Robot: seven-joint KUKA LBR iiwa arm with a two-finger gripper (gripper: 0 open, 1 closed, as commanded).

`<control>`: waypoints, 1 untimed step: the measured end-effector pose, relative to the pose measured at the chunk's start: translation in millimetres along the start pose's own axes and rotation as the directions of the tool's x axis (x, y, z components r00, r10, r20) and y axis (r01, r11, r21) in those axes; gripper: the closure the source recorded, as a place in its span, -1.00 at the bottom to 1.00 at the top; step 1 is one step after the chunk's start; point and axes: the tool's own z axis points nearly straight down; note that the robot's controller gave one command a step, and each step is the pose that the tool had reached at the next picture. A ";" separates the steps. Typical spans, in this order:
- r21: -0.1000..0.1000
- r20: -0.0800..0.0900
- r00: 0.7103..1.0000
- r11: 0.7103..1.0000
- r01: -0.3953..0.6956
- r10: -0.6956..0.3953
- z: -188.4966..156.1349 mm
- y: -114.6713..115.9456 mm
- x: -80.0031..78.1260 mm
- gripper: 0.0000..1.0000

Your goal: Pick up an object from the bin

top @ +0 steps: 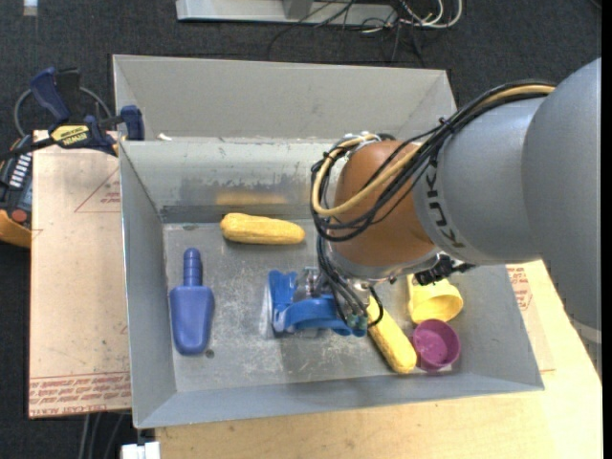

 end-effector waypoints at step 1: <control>0.000 0.000 1.000 1.000 0.000 0.000 0.0 0.0 0.0 1.00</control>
Offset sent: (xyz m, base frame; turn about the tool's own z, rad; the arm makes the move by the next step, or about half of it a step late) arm 0.0000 0.0000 0.0000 0.0000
